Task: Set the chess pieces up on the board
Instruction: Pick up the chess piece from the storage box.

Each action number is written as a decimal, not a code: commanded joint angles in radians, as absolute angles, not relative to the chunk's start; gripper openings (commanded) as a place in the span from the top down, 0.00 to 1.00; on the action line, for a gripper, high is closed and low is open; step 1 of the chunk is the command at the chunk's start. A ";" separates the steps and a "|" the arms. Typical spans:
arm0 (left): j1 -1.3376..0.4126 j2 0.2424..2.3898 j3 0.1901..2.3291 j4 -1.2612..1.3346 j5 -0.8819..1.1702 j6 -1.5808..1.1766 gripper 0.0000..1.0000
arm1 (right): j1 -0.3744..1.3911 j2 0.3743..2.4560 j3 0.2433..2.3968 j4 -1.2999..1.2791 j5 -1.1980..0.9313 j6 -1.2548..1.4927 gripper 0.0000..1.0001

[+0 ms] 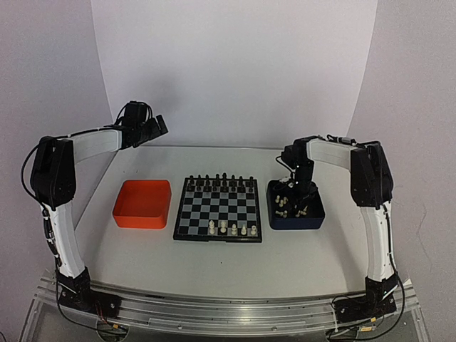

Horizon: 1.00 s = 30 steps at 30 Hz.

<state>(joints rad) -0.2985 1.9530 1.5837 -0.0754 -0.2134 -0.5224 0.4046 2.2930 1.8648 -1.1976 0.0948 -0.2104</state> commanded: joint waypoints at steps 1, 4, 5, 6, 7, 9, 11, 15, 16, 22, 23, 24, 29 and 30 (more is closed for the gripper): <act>-0.302 1.953 1.603 -0.072 -0.234 -0.508 0.00 | 0.409 2.315 1.874 -1.213 0.112 -0.212 0.70; -0.302 1.953 1.603 -0.072 -0.236 -0.508 0.00 | 0.409 2.326 1.886 -1.211 0.111 -0.201 0.71; -0.302 1.953 1.603 -0.072 -0.235 -0.508 0.00 | 0.409 2.329 1.891 -1.211 0.108 -0.197 0.72; -0.303 1.953 1.603 -0.072 -0.233 -0.509 0.00 | 0.409 2.332 1.896 -1.211 0.104 -0.194 0.72; -0.302 1.955 1.603 -0.072 -0.232 -0.510 0.00 | 0.409 2.336 1.901 -1.210 0.102 -0.193 0.72; -0.302 1.955 1.602 -0.074 -0.232 -0.511 0.00 | 0.408 2.341 1.908 -1.208 0.104 -0.190 0.73; -0.302 1.955 1.601 -0.074 -0.233 -0.512 0.00 | 0.409 2.346 1.914 -1.207 0.103 -0.185 0.73; -0.302 1.958 1.601 -0.074 -0.232 -0.514 0.00 | 0.409 2.353 1.921 -1.202 0.092 -0.168 0.74; -0.302 1.961 1.602 -0.074 -0.231 -0.513 0.00 | 0.409 2.357 1.923 -1.202 0.097 -0.168 0.74; -0.302 1.965 1.608 -0.077 -0.229 -0.512 0.00 | 0.409 2.371 1.934 -1.193 0.125 -0.161 0.76; -0.302 1.967 1.609 -0.076 -0.228 -0.512 0.00 | 0.410 2.372 1.937 -1.190 0.130 -0.158 0.77; -0.302 1.968 1.609 -0.076 -0.226 -0.512 0.00 | 0.409 2.375 1.940 -1.189 0.129 -0.156 0.77; -0.302 1.973 1.614 -0.075 -0.221 -0.515 0.00 | 0.409 2.381 1.949 -1.183 0.126 -0.149 0.79; -0.302 1.974 1.614 -0.075 -0.221 -0.515 0.00 | 0.409 2.380 1.950 -1.183 0.127 -0.149 0.79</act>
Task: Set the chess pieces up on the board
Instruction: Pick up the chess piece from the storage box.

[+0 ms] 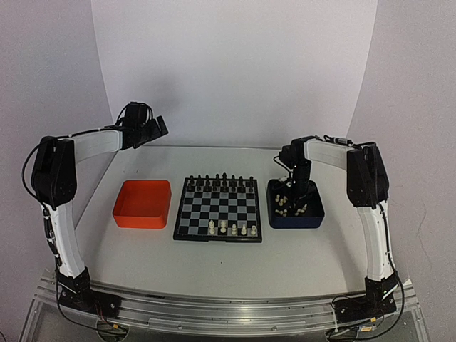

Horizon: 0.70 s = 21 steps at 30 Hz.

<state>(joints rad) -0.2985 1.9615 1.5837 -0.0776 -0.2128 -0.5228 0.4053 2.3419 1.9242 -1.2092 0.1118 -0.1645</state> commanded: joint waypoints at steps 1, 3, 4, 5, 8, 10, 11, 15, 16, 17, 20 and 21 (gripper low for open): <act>-0.302 1.975 1.614 -0.075 -0.220 -0.515 0.00 | 0.409 2.380 1.951 -1.183 0.129 -0.149 0.79; -0.302 1.976 1.614 -0.074 -0.219 -0.517 0.00 | 0.409 2.376 1.953 -1.181 0.130 -0.149 0.80; -0.302 1.976 1.613 -0.074 -0.217 -0.518 0.00 | 0.409 2.373 1.954 -1.180 0.130 -0.149 0.80; -0.302 1.977 1.613 -0.073 -0.215 -0.520 0.00 | 0.409 2.370 1.955 -1.180 0.132 -0.148 0.81; -0.302 1.979 1.612 -0.072 -0.207 -0.523 0.00 | 0.409 2.358 1.957 -1.176 0.142 -0.150 0.81; -0.302 1.979 1.609 -0.070 -0.204 -0.525 0.00 | 0.409 2.352 1.961 -1.171 0.146 -0.153 0.82; -0.302 1.978 1.609 -0.069 -0.202 -0.525 0.00 | 0.409 2.349 1.964 -1.169 0.144 -0.154 0.82; -0.302 1.975 1.603 -0.064 -0.197 -0.527 0.00 | 0.408 2.334 1.968 -1.164 0.141 -0.154 0.83; -0.302 1.973 1.599 -0.063 -0.196 -0.528 0.00 | 0.409 2.330 1.967 -1.162 0.140 -0.153 0.83; -0.302 1.970 1.595 -0.061 -0.195 -0.528 0.00 | 0.409 2.326 1.966 -1.160 0.138 -0.152 0.83; -0.302 1.961 1.584 -0.054 -0.195 -0.529 0.00 | 0.410 2.317 1.961 -1.156 0.131 -0.151 0.82; -0.302 1.958 1.581 -0.053 -0.196 -0.531 0.00 | 0.410 2.316 1.959 -1.155 0.130 -0.149 0.82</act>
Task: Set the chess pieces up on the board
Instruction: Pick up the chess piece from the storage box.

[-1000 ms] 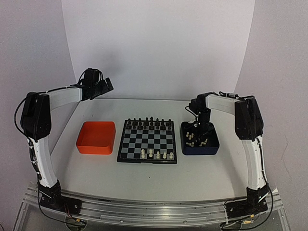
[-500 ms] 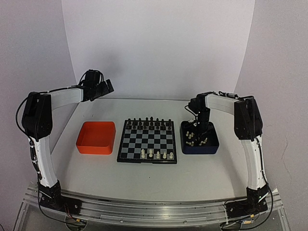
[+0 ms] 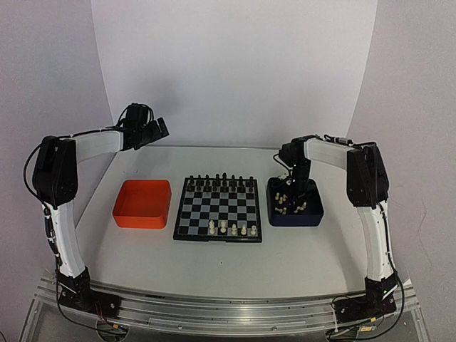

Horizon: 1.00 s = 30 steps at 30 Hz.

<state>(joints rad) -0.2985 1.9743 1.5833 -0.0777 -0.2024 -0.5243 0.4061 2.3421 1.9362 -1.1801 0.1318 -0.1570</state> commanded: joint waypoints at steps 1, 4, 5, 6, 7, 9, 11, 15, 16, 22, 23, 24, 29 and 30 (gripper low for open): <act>-0.302 1.957 1.579 -0.052 -0.197 -0.532 0.00 | 0.410 2.315 1.957 -1.154 0.129 -0.149 0.81; -0.302 1.949 1.569 -0.051 -0.196 -0.535 0.00 | 0.410 2.311 1.954 -1.147 0.126 -0.147 0.81; -0.302 1.947 1.567 -0.051 -0.196 -0.536 0.00 | 0.410 2.309 1.953 -1.145 0.122 -0.146 0.81; -0.301 1.946 1.564 -0.051 -0.197 -0.537 0.00 | 0.410 2.308 1.951 -1.145 0.117 -0.145 0.80; -0.302 1.944 1.562 -0.051 -0.199 -0.537 0.00 | 0.410 2.308 1.949 -1.144 0.110 -0.141 0.79; -0.302 1.941 1.560 -0.051 -0.203 -0.538 0.00 | 0.410 2.307 1.940 -1.140 0.090 -0.132 0.76; -0.301 1.941 1.560 -0.051 -0.203 -0.538 0.00 | 0.411 2.313 1.935 -1.139 0.073 -0.119 0.76; -0.302 1.942 1.562 -0.053 -0.201 -0.538 0.00 | 0.410 2.322 1.932 -1.129 0.063 -0.097 0.74; -0.302 1.943 1.563 -0.053 -0.201 -0.538 0.00 | 0.410 2.323 1.932 -1.126 0.061 -0.092 0.74; -0.302 1.947 1.569 -0.056 -0.199 -0.535 0.00 | 0.411 2.318 1.939 -1.116 0.035 -0.072 0.73; -0.302 1.948 1.569 -0.056 -0.198 -0.535 0.00 | 0.410 2.315 1.941 -1.115 0.035 -0.070 0.73; -0.302 1.949 1.569 -0.057 -0.198 -0.535 0.00 | 0.410 2.312 1.942 -1.114 0.035 -0.068 0.73; -0.302 1.953 1.571 -0.055 -0.194 -0.535 0.00 | 0.410 2.299 1.946 -1.112 0.012 -0.048 0.73; -0.302 1.954 1.571 -0.056 -0.193 -0.535 0.00 | 0.410 2.297 1.947 -1.112 0.009 -0.043 0.72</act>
<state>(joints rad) -0.2985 1.9743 1.5570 -0.0706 -0.2018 -0.5289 0.4057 2.3421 1.9350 -1.1201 0.0492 -0.0750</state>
